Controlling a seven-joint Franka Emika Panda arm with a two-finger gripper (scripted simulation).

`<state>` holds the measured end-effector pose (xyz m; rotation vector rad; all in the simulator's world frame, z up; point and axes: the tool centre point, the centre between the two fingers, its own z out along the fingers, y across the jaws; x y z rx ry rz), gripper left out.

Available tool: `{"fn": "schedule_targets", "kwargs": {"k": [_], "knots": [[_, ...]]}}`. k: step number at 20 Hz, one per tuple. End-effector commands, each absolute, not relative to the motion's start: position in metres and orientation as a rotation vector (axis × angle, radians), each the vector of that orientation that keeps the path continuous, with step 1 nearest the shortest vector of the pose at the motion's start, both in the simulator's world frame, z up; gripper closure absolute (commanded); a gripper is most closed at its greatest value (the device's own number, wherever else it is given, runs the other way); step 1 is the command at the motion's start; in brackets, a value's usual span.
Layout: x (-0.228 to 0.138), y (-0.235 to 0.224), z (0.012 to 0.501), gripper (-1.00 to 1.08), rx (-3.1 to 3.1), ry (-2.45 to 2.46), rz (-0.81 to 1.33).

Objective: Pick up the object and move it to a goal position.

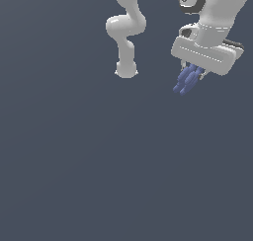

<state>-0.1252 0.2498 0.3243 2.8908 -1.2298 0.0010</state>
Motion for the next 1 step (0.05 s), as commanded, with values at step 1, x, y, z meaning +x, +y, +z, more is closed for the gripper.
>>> {"fn": "schedule_targets", "kwargs": {"k": [1], "knots": [[-0.1246, 0.2506, 0.3252, 1.08, 2.89, -1.232, 0.0]]}}
